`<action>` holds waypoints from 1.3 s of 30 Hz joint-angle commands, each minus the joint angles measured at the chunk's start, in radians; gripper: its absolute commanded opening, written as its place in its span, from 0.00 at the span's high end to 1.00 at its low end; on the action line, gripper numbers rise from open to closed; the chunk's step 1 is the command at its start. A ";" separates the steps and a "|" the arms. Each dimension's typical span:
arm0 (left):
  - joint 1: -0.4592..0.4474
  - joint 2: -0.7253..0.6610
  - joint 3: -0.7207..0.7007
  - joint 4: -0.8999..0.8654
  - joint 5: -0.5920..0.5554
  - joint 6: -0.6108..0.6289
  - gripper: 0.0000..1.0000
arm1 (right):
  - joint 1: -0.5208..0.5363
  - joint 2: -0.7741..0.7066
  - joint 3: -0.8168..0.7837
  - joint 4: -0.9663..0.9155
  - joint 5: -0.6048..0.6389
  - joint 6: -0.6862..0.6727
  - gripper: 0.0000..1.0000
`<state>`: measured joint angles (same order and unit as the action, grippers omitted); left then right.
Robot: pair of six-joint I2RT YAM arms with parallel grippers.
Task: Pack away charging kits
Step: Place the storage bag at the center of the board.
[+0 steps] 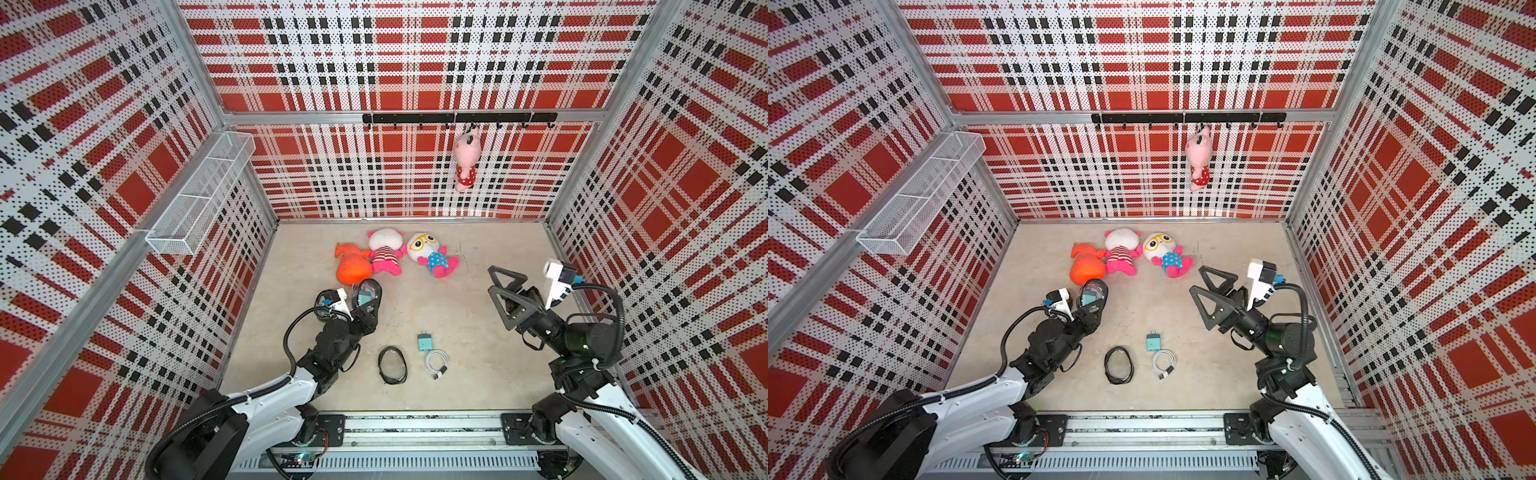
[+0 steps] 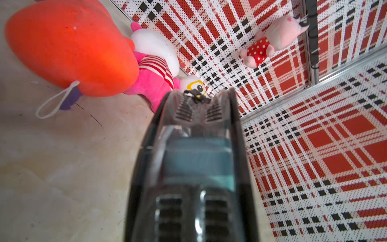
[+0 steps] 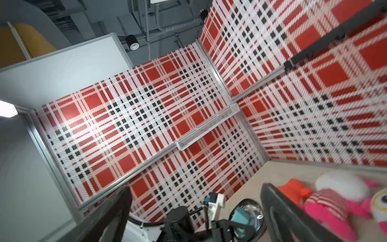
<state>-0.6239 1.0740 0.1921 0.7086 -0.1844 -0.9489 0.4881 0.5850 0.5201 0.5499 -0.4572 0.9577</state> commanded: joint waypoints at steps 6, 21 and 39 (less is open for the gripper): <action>0.016 0.311 0.115 0.262 0.058 -0.059 1.00 | 0.062 0.025 0.057 -0.099 0.083 0.081 0.00; 0.119 0.756 0.115 0.634 0.195 -0.319 0.56 | 0.064 0.022 0.073 -0.270 0.284 0.033 0.00; 0.077 0.333 0.247 -0.367 -0.105 -0.350 0.02 | 0.285 0.207 0.250 -0.667 0.670 0.267 0.00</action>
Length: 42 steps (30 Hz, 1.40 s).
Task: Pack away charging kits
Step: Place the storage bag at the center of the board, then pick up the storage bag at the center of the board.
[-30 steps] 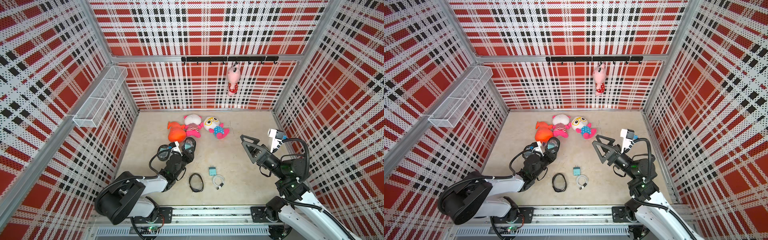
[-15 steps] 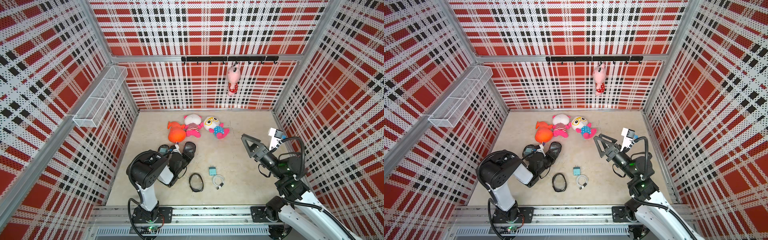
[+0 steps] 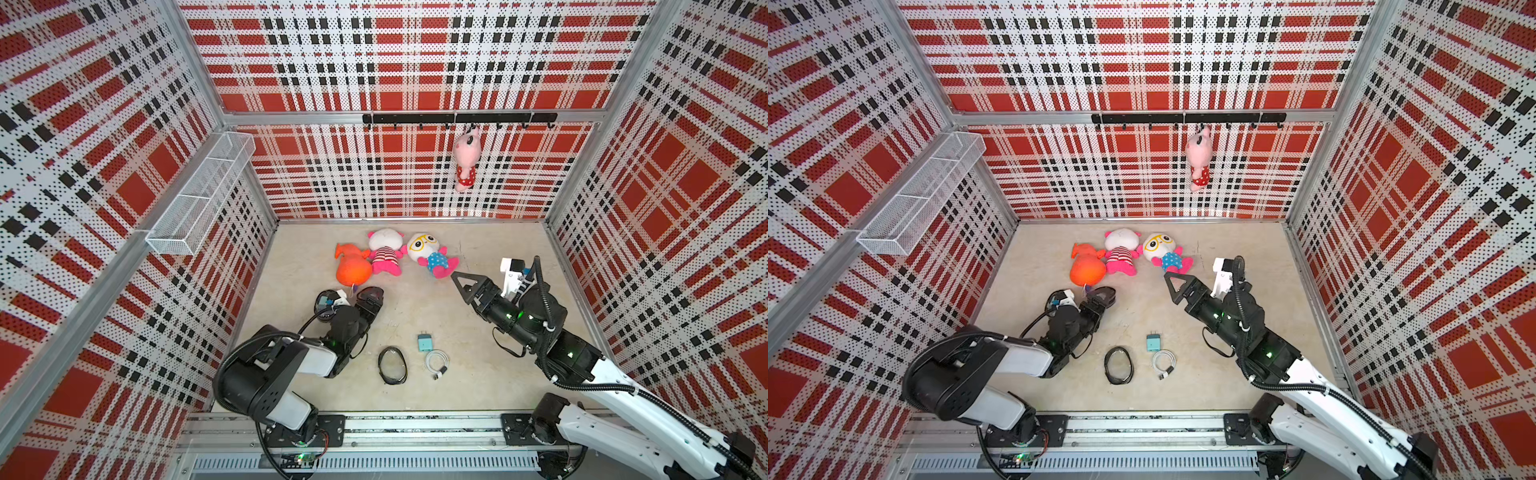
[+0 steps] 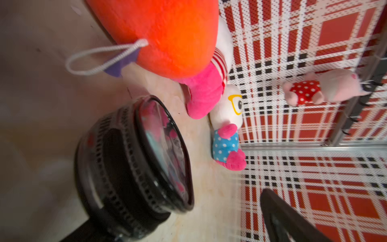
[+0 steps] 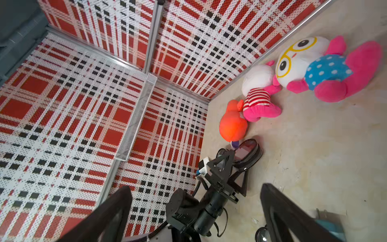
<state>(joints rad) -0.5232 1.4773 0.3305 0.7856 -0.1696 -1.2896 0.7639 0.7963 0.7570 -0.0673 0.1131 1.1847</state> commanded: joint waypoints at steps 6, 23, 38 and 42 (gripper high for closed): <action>-0.087 -0.201 0.284 -0.945 -0.295 -0.073 0.02 | 0.029 0.043 0.057 -0.118 0.086 0.013 0.00; -0.289 -0.553 0.278 -1.054 -0.249 0.262 0.02 | 0.016 -0.087 -0.256 -0.055 0.284 -0.044 0.07; -0.800 0.135 0.663 -1.494 -0.487 -0.063 0.14 | -0.024 -0.088 -0.441 -0.042 0.099 -0.121 0.02; -0.817 0.209 0.725 -1.560 -0.497 -0.132 0.18 | -0.024 -0.055 -0.485 0.021 0.070 -0.105 0.05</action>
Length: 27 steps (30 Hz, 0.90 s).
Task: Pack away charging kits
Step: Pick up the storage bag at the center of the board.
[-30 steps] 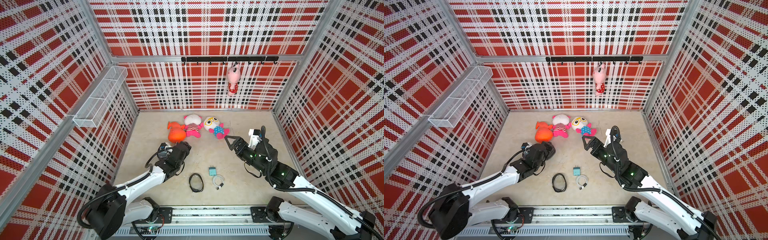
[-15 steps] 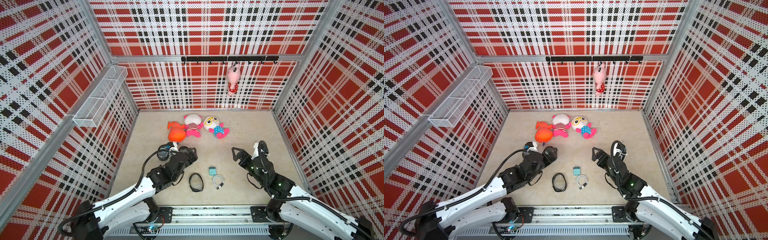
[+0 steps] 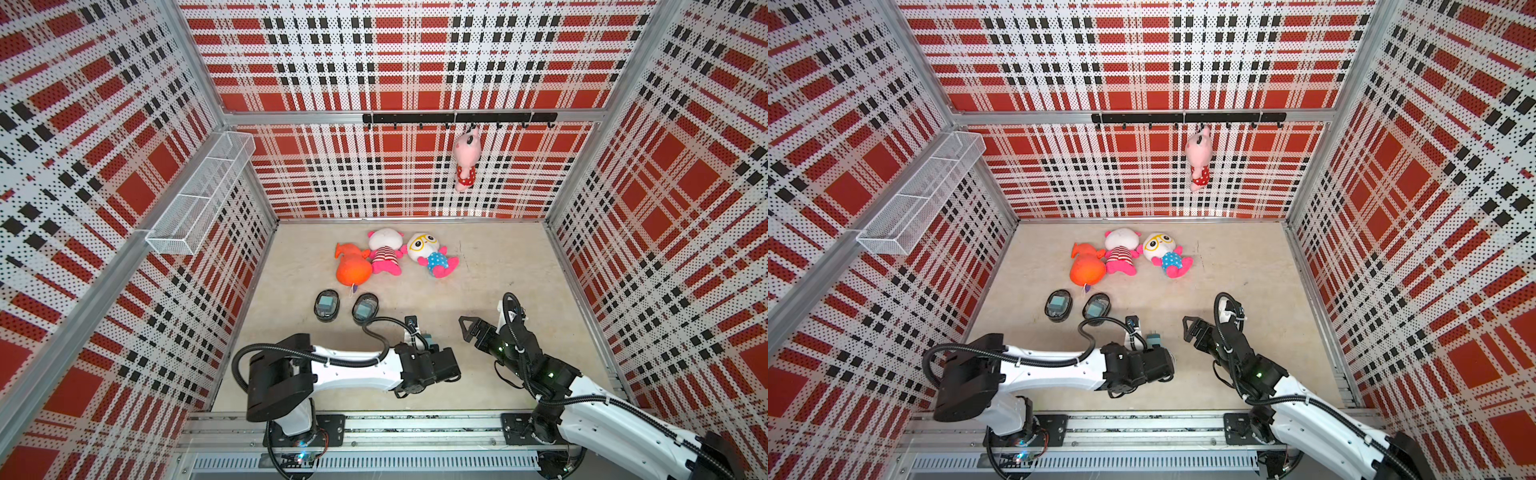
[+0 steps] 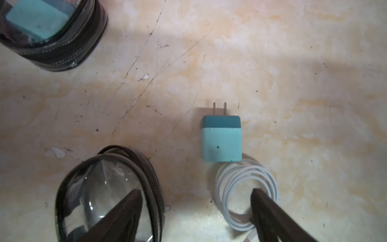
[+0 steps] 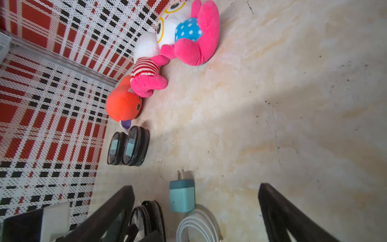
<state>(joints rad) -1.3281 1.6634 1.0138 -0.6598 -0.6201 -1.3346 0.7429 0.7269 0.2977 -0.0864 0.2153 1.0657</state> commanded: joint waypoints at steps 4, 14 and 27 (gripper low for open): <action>-0.013 0.021 0.051 -0.156 -0.056 -0.134 0.20 | -0.003 0.037 -0.031 0.060 -0.039 0.010 0.07; 0.006 0.080 0.094 -0.242 -0.025 -0.153 0.22 | -0.003 0.017 -0.027 0.054 -0.015 0.008 0.06; 0.013 0.090 0.065 -0.256 -0.014 -0.166 0.33 | -0.004 0.025 -0.033 0.066 -0.024 0.015 0.07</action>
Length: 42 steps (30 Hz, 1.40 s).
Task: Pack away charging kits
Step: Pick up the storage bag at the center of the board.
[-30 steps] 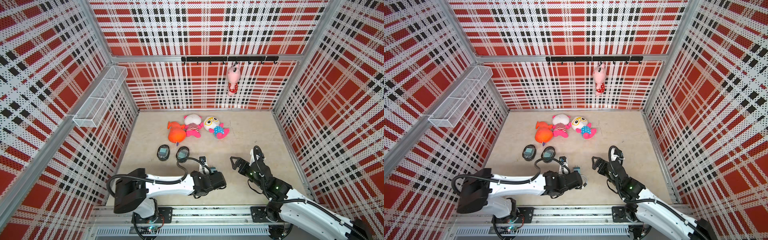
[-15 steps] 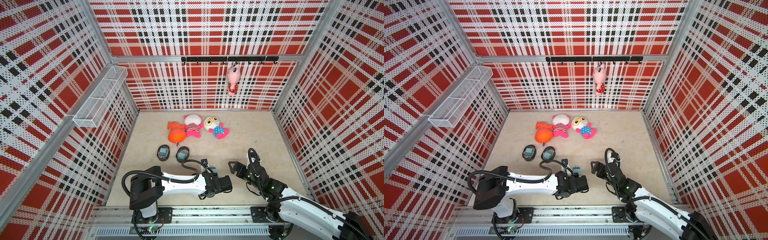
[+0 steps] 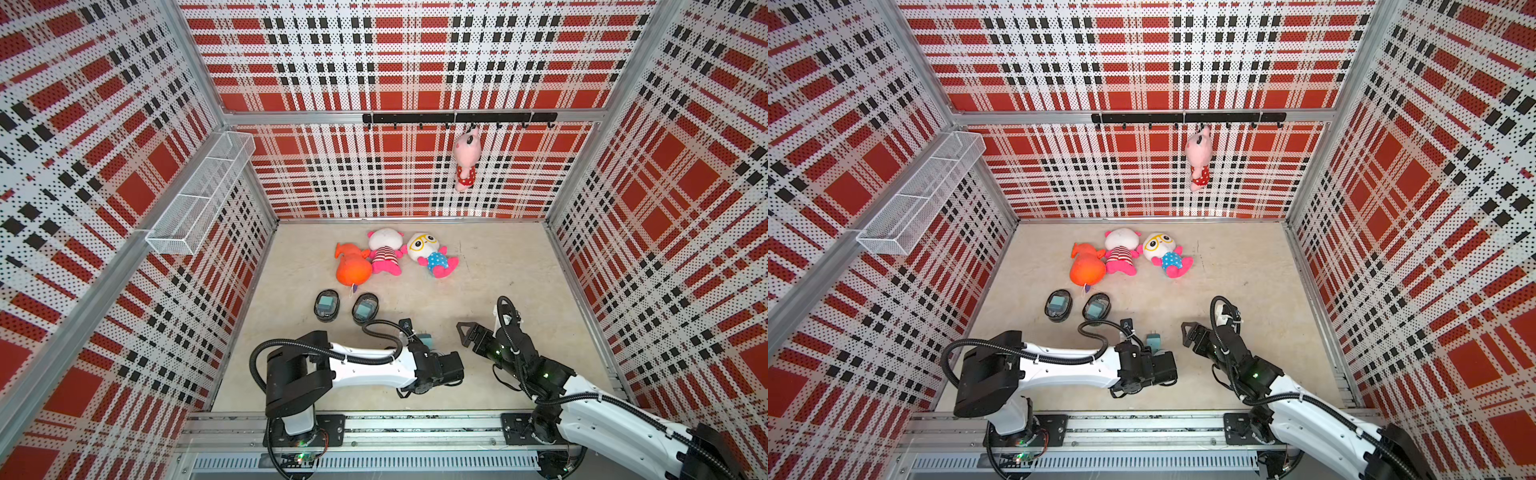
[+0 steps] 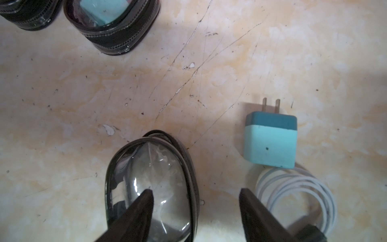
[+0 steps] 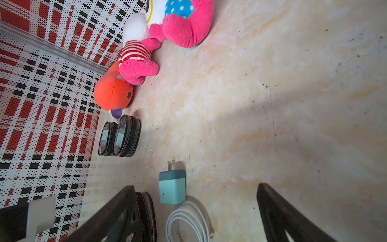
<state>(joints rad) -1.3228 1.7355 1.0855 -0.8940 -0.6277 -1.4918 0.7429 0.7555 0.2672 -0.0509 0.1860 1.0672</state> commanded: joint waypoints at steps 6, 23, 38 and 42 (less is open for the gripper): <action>0.021 0.048 -0.011 -0.019 -0.005 -0.004 0.38 | -0.004 -0.008 -0.006 0.031 -0.001 0.013 0.07; 0.034 0.060 -0.041 -0.020 -0.003 0.005 0.63 | -0.003 -0.002 -0.008 0.041 -0.001 0.014 0.08; 0.036 0.012 -0.006 -0.041 -0.039 0.040 1.00 | -0.003 -0.004 -0.006 0.041 -0.019 0.018 0.09; 0.034 -0.013 0.030 -0.057 -0.056 0.060 1.00 | -0.002 -0.001 0.003 0.041 -0.026 0.022 0.12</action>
<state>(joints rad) -1.2945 1.7695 1.0721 -0.9237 -0.6392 -1.4517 0.7429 0.7567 0.2672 -0.0242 0.1646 1.0744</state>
